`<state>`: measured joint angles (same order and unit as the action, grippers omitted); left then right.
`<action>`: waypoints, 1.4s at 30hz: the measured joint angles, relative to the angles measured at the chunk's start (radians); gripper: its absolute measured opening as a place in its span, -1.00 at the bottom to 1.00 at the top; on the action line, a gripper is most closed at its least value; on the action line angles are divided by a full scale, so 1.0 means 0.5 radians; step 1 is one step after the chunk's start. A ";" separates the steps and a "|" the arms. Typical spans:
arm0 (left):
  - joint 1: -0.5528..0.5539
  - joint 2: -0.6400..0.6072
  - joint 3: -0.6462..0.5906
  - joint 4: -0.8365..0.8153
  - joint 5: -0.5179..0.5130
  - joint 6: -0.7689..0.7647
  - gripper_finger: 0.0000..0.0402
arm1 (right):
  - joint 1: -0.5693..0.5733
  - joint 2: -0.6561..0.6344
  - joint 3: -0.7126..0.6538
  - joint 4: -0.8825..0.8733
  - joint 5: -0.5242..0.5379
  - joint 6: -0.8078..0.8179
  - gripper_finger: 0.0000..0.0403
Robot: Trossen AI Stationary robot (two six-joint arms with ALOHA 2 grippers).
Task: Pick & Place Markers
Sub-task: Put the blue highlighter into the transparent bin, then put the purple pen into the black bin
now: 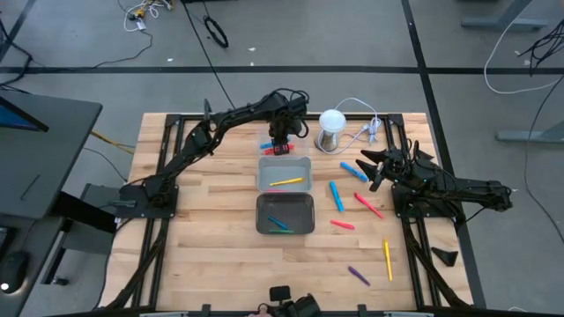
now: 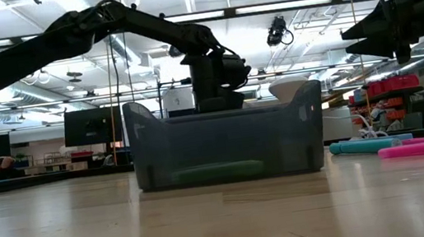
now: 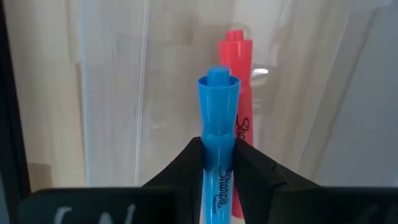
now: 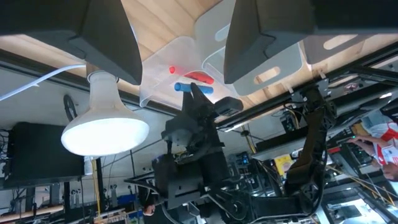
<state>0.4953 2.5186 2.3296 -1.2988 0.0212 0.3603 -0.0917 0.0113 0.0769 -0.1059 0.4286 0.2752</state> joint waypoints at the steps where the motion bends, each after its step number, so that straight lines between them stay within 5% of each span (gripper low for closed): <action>1: 0.000 -0.001 0.000 0.007 0.004 0.006 -0.59 | -0.001 0.000 0.000 0.000 0.000 0.000 0.15; 17: -0.011 -0.012 0.001 0.004 -0.008 0.033 -0.10 | -0.001 0.000 0.000 0.000 0.000 0.000 0.15; 24: -0.005 -0.177 0.002 0.005 -0.017 -0.124 -0.04 | -0.001 0.000 0.000 0.000 0.000 0.000 0.15; 34: -0.023 -0.570 0.002 0.214 -0.005 -0.338 -0.19 | -0.001 0.000 0.000 0.001 0.000 0.001 0.15; 42: -0.047 -0.841 -0.277 0.655 0.140 -0.443 -0.78 | -0.001 0.000 0.000 0.001 0.001 0.000 0.15</action>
<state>0.4720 2.0981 2.1909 -0.9710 0.0911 0.1390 -0.0921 0.0113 0.0769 -0.1055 0.4290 0.2752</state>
